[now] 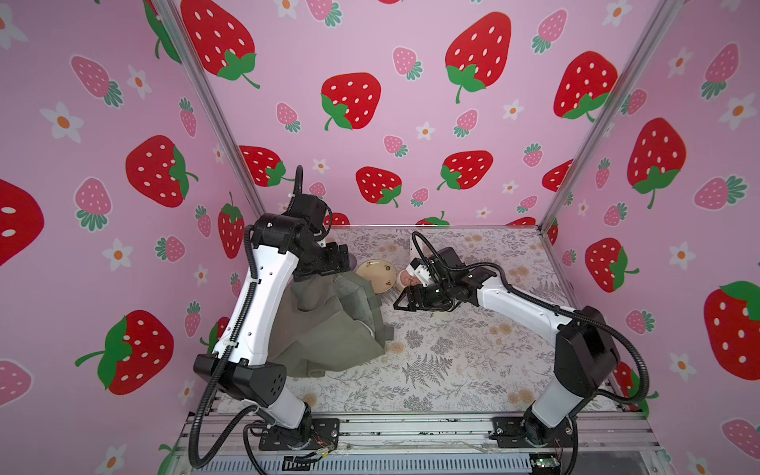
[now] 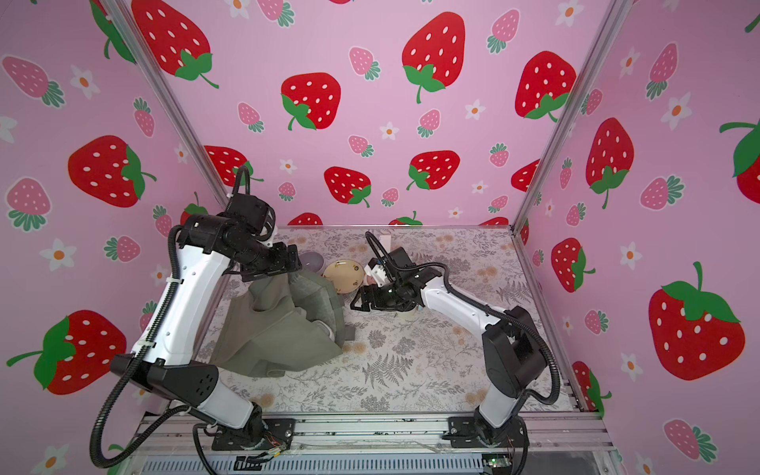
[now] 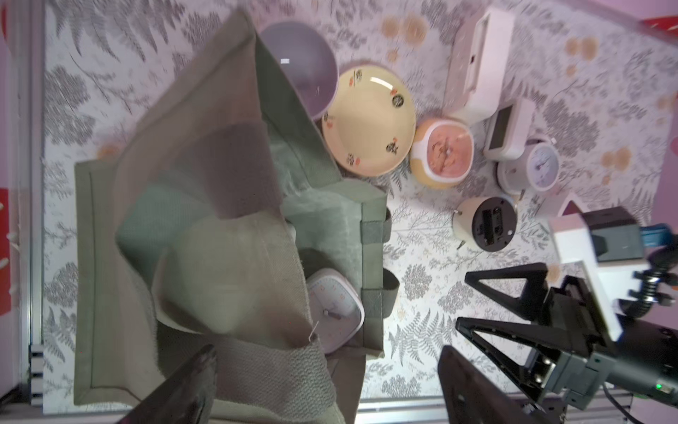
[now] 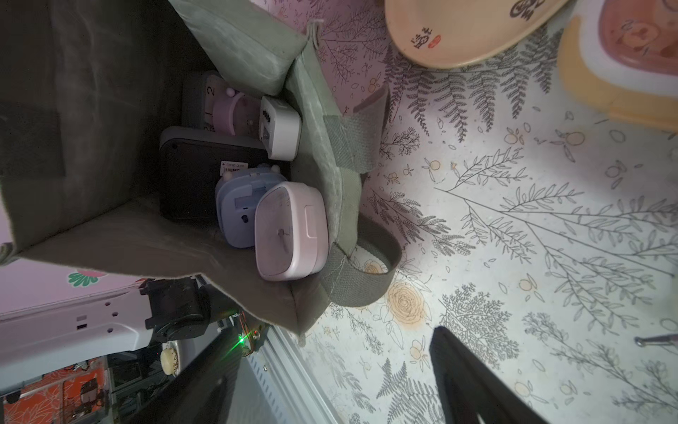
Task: Put the alarm clock into the canvas bag
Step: Adjust the alarm at the canvas bag.
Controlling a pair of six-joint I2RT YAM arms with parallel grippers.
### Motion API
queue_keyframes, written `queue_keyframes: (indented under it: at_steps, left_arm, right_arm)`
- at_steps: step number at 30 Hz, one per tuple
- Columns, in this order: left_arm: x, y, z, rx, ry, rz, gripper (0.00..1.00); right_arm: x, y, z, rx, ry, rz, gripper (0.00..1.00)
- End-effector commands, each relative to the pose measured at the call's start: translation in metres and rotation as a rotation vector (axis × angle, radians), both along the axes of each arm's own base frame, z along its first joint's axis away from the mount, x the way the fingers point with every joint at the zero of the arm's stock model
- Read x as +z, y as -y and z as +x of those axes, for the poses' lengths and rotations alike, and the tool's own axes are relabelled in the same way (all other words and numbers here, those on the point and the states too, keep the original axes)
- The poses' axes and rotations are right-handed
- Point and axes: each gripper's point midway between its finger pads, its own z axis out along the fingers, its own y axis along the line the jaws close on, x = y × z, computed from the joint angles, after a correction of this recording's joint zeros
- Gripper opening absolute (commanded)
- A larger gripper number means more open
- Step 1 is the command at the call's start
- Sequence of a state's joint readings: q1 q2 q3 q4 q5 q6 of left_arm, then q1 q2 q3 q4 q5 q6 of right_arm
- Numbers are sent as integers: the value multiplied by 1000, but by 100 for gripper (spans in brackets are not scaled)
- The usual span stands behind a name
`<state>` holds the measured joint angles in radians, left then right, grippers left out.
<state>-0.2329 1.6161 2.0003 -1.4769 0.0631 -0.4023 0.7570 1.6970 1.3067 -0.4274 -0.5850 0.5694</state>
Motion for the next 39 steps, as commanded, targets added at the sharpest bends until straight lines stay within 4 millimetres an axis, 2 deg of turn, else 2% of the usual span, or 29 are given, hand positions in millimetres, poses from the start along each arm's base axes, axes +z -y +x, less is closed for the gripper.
queue_keyframes:
  at_steps: [1,6,12,13,15,18,20,22,24,27,30,32,35,39]
  left_arm:
    - [-10,-12,-26,61,-131,43,93]
    - [-41,-33,-27,53,-232,201,90]
    - [-65,-37,-14,-1,-235,228,86]
    - [-67,-36,-14,3,-240,212,82]
    - [-72,-30,-17,-4,-256,170,67]
    - [-72,-32,-28,-2,-283,173,31]
    - [-69,-34,-37,-2,-285,181,14]
    - [-65,-27,-47,-28,-279,145,7]
    - [-63,-11,-56,-92,-260,84,0]
    - [-64,15,-71,-264,-224,93,0]
    - [-66,19,-84,-267,-234,141,0]
    - [-65,18,-87,-251,-219,152,0]
    - [-65,15,-91,-247,-191,173,0]
    - [-71,9,-105,-279,-185,206,0]
  right_arm:
    - [7,-3,12,17,89,-3,84]
    - [11,1,15,10,95,-6,84]
    - [7,13,9,-30,80,-32,84]
    - [6,16,6,-37,75,-38,84]
    - [10,20,3,-47,72,-35,84]
    - [21,19,-5,-30,81,23,84]
    - [24,16,-10,-20,71,71,83]
    - [28,10,-13,-23,22,128,81]
    - [38,-2,-18,-6,-29,207,80]
    - [53,-15,-21,39,-27,280,80]
    - [51,-22,-21,67,-139,303,77]
    - [41,-25,-23,61,-200,300,74]
    - [14,-22,-28,33,-285,272,67]
    - [-12,-22,-43,12,-380,304,59]
